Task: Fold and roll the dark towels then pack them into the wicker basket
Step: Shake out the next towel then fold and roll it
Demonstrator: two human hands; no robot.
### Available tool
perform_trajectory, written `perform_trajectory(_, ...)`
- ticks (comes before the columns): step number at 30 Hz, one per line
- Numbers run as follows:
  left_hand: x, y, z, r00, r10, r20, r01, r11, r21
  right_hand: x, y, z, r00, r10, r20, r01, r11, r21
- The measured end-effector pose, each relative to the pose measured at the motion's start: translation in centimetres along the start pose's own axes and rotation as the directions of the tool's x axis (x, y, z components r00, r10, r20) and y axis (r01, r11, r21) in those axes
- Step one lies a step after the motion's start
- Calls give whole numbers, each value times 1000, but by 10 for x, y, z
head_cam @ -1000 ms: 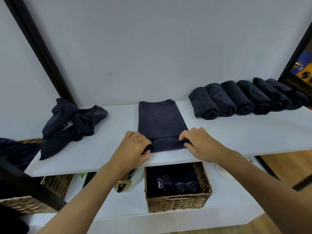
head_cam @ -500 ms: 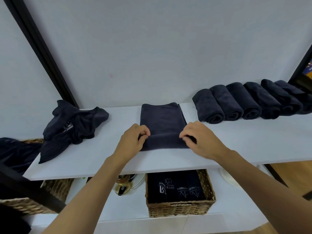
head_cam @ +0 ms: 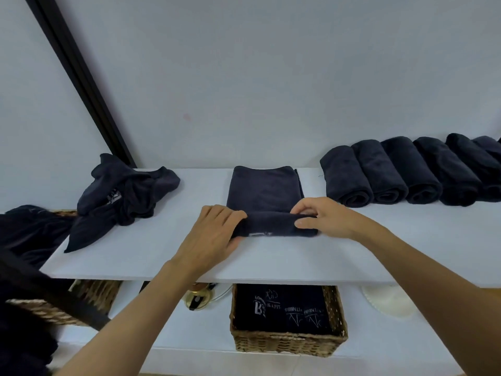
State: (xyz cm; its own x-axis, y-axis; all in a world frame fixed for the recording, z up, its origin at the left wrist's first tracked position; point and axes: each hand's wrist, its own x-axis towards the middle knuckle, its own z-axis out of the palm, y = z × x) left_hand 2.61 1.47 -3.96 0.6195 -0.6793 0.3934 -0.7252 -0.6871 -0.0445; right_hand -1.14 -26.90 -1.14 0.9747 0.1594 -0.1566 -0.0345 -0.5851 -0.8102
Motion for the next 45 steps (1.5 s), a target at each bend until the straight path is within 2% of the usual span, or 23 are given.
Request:
perform_trajectory(3, 12, -6, -6, 990, -123, 75, 136, 969, -206, 7, -3, -10, 995, 83, 49, -86, 995, 59)
perform_trajectory(5, 25, -14, -11, 979, -135, 153, 170, 956, -240, 11, -6, -14, 997, 77, 20, -77, 997, -1)
perform_trajectory(7, 42, -21, -14, 962, -124, 241, 175, 964, -202, 14, -9, -14, 993, -26, -114, 6, 985, -172)
perform_trajectory(9, 56, -26, -13, 941, -133, 310, 190, 968, -162, 12, -11, -9, 942, -255, -216, 159, 911, -381)
perform_trajectory(11, 66, -31, -10, 919, -153, 363, 222, 962, -158, 9, -12, 1, 901, -405, -156, 262, 794, -549)
perform_trajectory(13, 74, -36, -9, 888, -168, 429, 274, 941, -200, 11, -9, 10, 919, -379, -109, 230, 738, -635)
perform_trajectory(15, 80, -39, -9, 866, -171, 470, 303, 927, -221, 19, -9, 9, 931, -336, -143, 185, 771, -609)
perform_trajectory(17, 84, -41, -7, 890, -187, 416, 289, 937, -198, 30, -11, 4, 942, -288, -173, 168, 849, -501)
perform_trajectory(18, 84, -41, -6, 929, -196, 313, 264, 945, -192, 36, -11, 1, 951, -253, -178, 151, 882, -446)
perform_trajectory(20, 78, -40, -2, 988, -152, 21, 153, 972, -180, 48, -13, -5, 970, -163, -180, 92, 932, -350)
perform_trajectory(22, 66, -41, 5, 993, -18, -114, 8, 996, -86, 57, -15, -10, 984, -64, -166, 14, 958, -287)
perform_trajectory(24, 57, -44, 13, 995, 67, -68, -67, 998, 1, 66, -18, -15, 988, 14, -154, -55, 962, -268)
perform_trajectory(27, 61, -50, 18, 998, 68, 18, -69, 997, 31, 74, -25, -16, 982, 30, -187, -97, 929, -357)
perform_trajectory(28, 66, -52, 18, 998, 60, 36, -61, 998, 23, 74, -26, -13, 973, -15, -231, -90, 895, -436)
perform_trajectory(30, 78, -54, 13, 997, 31, 67, -27, 998, -53, 69, -27, -2, 924, -242, -297, 2, 778, -628)
perform_trajectory(32, 89, -60, 12, 987, -27, 157, 55, 983, -176, 60, -21, 10, 859, -445, -253, 139, 679, -721)
perform_trajectory(33, 95, -63, 11, 973, -47, 227, 97, 971, -217, 56, -19, 14, 848, -476, -235, 167, 660, -733)
perform_trajectory(36, 112, -73, 8, 925, -68, 374, 191, 934, -301, 62, -15, 12, 911, -369, -184, 115, 656, -746)
perform_trajectory(38, 121, -74, 8, 913, -76, 401, 201, 939, -279, 73, -23, 2, 946, -268, -185, 69, 719, -691)
perform_trajectory(39, 124, -73, 9, 927, -89, 364, 189, 950, -248, 81, -26, -4, 960, -213, -180, 53, 775, -630)
perform_trajectory(42, 120, -69, 15, 987, -119, 105, 140, 966, -215, 105, -30, -25, 993, -24, -114, -27, 902, -431)
perform_trajectory(43, 117, -68, 18, 993, -103, 57, 113, 966, -232, 113, -31, -31, 996, 13, -84, -45, 921, -388)
perform_trajectory(45, 113, -69, 23, 996, -71, 54, 82, 967, -241, 123, -34, -38, 996, 67, -52, -81, 945, -317)
